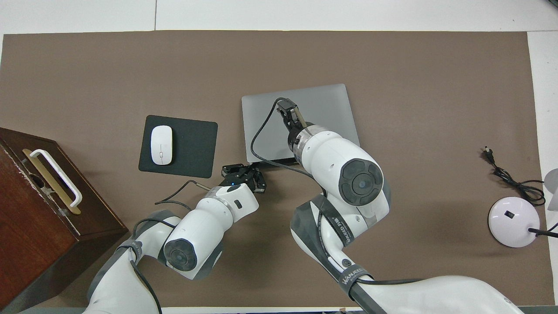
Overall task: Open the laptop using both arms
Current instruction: 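Lower the right gripper onto the lid's front edge while the left gripper approaches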
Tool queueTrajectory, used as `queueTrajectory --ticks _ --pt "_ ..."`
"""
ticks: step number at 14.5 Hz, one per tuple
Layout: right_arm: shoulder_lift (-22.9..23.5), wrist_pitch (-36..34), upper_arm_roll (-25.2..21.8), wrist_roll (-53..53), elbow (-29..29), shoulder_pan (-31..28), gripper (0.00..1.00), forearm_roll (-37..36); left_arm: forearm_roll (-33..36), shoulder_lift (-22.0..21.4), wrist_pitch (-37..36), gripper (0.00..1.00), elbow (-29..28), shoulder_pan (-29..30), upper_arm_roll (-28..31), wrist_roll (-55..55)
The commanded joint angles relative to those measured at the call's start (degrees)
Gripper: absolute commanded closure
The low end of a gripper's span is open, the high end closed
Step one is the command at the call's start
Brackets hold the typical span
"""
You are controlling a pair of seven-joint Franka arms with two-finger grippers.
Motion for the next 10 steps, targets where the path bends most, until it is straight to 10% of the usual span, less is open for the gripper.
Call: queueTrajectory --ticks 1,10 --pt "-0.6 1.1 -0.2 3.0 -2.6 0.8 0.0 -1.8 0.1 1.2 1.1 1.0 1.2 0.8 -0.2 -0.5" --pt "0.3 -0.4 -0.2 5.4 -5.7 3.4 0.0 -1.8 0.2 3.5 1.2 1.0 2.7 1.0 -0.2 -0.4"
